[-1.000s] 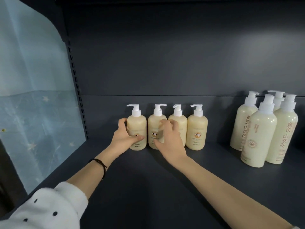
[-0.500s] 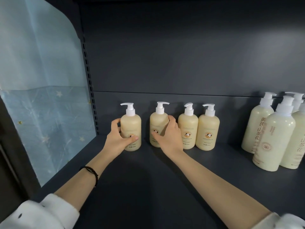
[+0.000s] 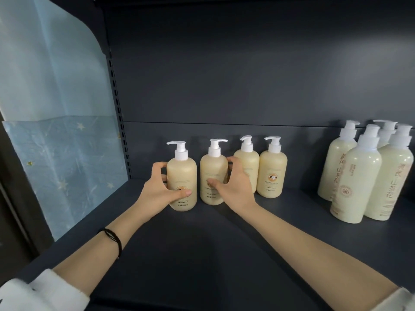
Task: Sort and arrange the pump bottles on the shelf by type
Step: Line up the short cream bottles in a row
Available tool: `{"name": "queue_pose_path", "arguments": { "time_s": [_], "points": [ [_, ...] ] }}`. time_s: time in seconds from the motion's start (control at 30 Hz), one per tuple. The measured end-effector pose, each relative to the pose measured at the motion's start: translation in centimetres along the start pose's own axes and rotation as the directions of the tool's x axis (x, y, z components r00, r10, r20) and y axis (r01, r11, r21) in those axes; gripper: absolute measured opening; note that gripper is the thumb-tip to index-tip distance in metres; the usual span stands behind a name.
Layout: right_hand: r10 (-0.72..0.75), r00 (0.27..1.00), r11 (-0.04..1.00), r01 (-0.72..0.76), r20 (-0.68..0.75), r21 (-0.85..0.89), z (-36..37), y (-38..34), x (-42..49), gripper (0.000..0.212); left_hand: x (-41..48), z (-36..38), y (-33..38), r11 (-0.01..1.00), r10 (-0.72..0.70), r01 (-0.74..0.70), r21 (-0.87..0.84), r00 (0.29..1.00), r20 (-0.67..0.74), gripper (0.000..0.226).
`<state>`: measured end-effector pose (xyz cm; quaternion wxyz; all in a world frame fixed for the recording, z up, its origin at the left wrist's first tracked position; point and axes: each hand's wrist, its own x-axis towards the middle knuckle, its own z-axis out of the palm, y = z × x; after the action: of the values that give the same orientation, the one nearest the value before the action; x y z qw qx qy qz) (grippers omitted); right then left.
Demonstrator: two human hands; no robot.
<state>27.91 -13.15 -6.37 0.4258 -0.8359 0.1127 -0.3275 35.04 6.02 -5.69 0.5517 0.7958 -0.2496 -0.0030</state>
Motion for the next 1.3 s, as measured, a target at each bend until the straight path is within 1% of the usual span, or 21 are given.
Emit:
{"name": "queue_pose_path", "arguments": {
  "time_s": [0.1, 0.27, 0.37, 0.43, 0.57, 0.67, 0.8, 0.87, 0.97, 1.03, 1.13, 1.3],
  "points": [
    [0.004, 1.0, 1.0, -0.004, -0.008, -0.012, -2.9, 0.6, -1.6, 0.07, -1.3, 1.9, 1.4, 1.0, 0.009, -0.009, -0.01, 0.999, 0.054, 0.082],
    [0.04, 0.997, 0.999, -0.042, -0.058, -0.025, -8.3, 2.8, -3.2, 0.067, -2.1, 7.4, 4.2, 0.998, 0.066, -0.063, -0.021, 0.988, 0.14, 0.079],
    [0.077, 0.993, 0.997, -0.076, -0.084, 0.012, -10.8, 4.0, -3.2, 0.069, -1.9, 10.3, 5.2, 0.996, 0.076, -0.07, -0.046, 0.984, 0.162, 0.08],
    [0.08, 0.994, 0.996, -0.078, -0.071, 0.035, -12.0, 4.6, -3.1, 0.071, -1.7, 11.6, 5.7, 0.996, 0.07, -0.061, -0.061, 0.985, 0.158, 0.08],
    [0.056, 0.998, 0.995, -0.054, -0.023, 0.081, -13.2, 5.3, -3.1, 0.07, -1.3, 12.8, 6.2, 0.996, 0.066, -0.055, -0.076, 0.987, 0.146, 0.079],
    [0.071, 0.997, 0.99, -0.072, 0.01, 0.124, -13.8, 6.0, -2.7, 0.074, -0.9, 12.9, 6.0, 0.996, 0.058, -0.047, -0.074, 0.986, 0.156, 0.082],
    [0.135, 0.987, 0.974, -0.148, 0.085, 0.17, -14.7, 6.9, -1.9, 0.101, -0.4, 13.1, 5.9, 0.996, 0.053, -0.04, -0.079, 0.984, 0.171, 0.086],
    [0.142, 0.976, 0.964, -0.175, 0.167, 0.2, -15.1, 6.9, -1.3, 0.106, 0.0, 13.2, 5.8, 0.996, 0.049, -0.035, -0.082, 0.983, 0.176, 0.086],
    [0.117, 0.946, 0.953, -0.192, 0.301, 0.235, -15.5, 7.2, -0.5, 0.102, 0.5, 12.9, 5.5, 0.995, 0.019, 0.005, -0.096, 0.97, 0.242, 0.086],
    [0.101, 0.932, 0.941, -0.204, 0.349, 0.271, -15.6, 7.4, -0.2, 0.098, 0.8, 12.6, 5.4, 0.993, -0.001, 0.038, -0.114, 0.949, 0.316, 0.084],
    [0.08, 0.93, 0.938, -0.192, 0.358, 0.289, -15.6, 7.6, 0.1, 0.089, 1.3, 12.1, 5.3, 0.992, -0.001, 0.053, -0.119, 0.916, 0.401, 0.082],
    [0.066, 0.925, 0.942, -0.181, 0.373, 0.283, -15.7, 7.6, 0.3, 0.084, 2.2, 11.3, 4.9, 0.989, -0.005, 0.068, -0.134, 0.906, 0.424, 0.079]
  ]
}}
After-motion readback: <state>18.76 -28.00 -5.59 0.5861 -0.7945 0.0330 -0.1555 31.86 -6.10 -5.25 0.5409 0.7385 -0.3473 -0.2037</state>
